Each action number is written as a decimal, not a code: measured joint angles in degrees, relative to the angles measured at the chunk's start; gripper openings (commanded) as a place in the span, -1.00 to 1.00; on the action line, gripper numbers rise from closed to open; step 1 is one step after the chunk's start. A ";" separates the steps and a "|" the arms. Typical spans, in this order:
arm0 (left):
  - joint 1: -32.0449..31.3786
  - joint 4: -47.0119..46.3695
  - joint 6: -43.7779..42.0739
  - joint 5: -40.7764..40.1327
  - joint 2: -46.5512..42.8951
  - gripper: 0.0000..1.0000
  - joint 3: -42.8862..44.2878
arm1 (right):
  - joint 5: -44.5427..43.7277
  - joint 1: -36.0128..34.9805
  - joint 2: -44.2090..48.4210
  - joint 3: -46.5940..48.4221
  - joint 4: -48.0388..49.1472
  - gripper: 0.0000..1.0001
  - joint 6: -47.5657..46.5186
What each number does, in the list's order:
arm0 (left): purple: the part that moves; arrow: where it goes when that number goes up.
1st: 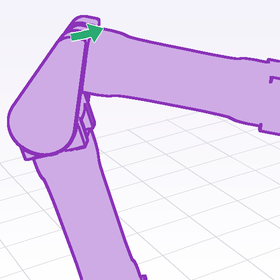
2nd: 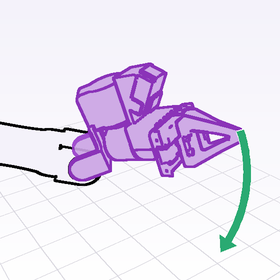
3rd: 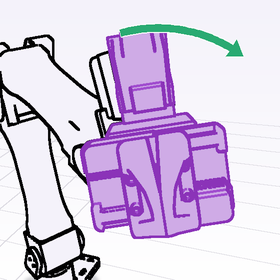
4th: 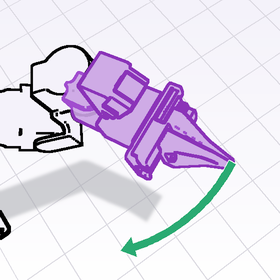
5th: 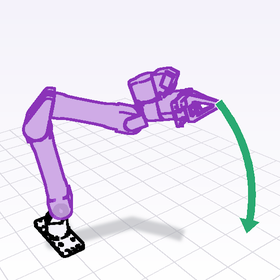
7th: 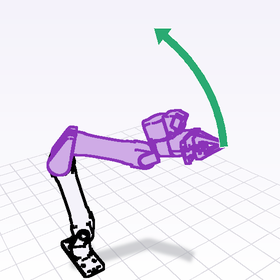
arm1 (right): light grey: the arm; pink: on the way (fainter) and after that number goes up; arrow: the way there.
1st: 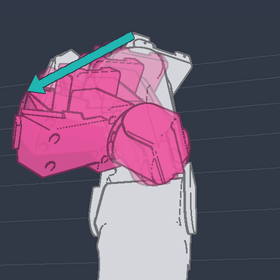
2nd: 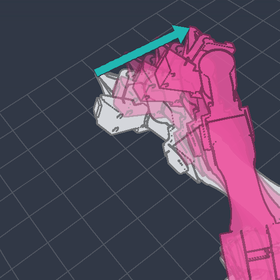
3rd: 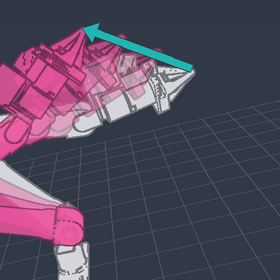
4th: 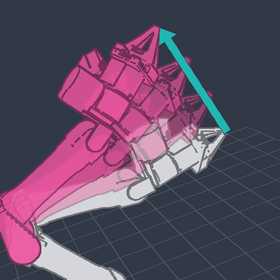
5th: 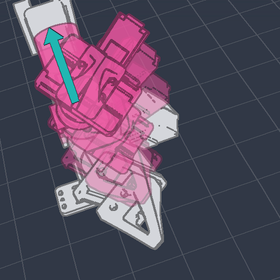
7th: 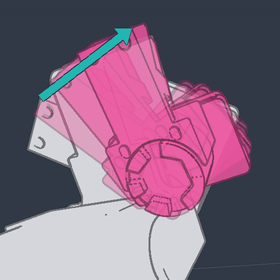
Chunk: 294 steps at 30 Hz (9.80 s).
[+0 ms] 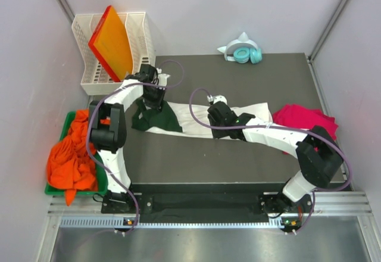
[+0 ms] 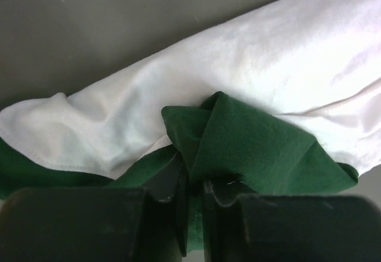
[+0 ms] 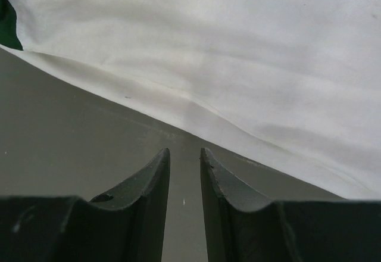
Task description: Fold and stack the t-shirts
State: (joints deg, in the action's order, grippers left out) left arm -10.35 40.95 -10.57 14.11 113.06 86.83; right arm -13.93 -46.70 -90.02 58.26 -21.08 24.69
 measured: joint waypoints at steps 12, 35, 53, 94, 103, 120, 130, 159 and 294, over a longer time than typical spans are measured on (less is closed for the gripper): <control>0.07 -1.27 0.02 -1.64 -4.87 0.96 -0.11 | -2.25 -0.28 -0.07 0.42 -1.51 -0.35 -1.62; 7.85 -5.33 4.63 -8.02 -25.09 0.96 -9.38 | -13.22 -20.24 -20.72 27.50 -0.26 -0.37 -21.35; 13.73 -3.93 5.68 -6.64 -31.69 0.96 -14.58 | -14.40 -23.28 -28.74 33.79 11.74 -0.31 -35.15; 17.44 -4.76 7.67 -1.20 -35.69 0.95 -20.57 | 7.80 -12.94 -38.95 45.53 8.00 -0.33 -17.55; 17.49 -4.94 7.65 -0.96 -35.69 0.94 -20.63 | 7.74 -12.92 -39.08 45.68 7.61 -0.44 -17.55; 17.49 -5.05 7.69 -0.28 -35.69 0.94 -21.64 | 6.12 -12.94 -40.54 43.74 7.19 -0.21 -16.57; 17.49 -5.07 7.69 -0.13 -35.67 0.94 -21.64 | 3.65 -13.14 -40.54 43.76 6.40 -0.98 -16.46; 17.53 -6.16 7.65 1.79 -33.16 0.92 -21.64 | -2.99 -10.40 -33.18 43.74 3.48 -1.00 -15.89; -0.76 -4.33 4.70 -9.22 -12.20 0.70 -18.43 | -0.72 -2.58 -14.73 35.67 5.81 -0.68 -7.43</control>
State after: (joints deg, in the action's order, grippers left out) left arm -11.11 36.62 -5.87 4.89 100.86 68.40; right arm -14.66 -49.28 -104.75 93.93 -15.27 17.26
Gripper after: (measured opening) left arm 0.850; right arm 0.180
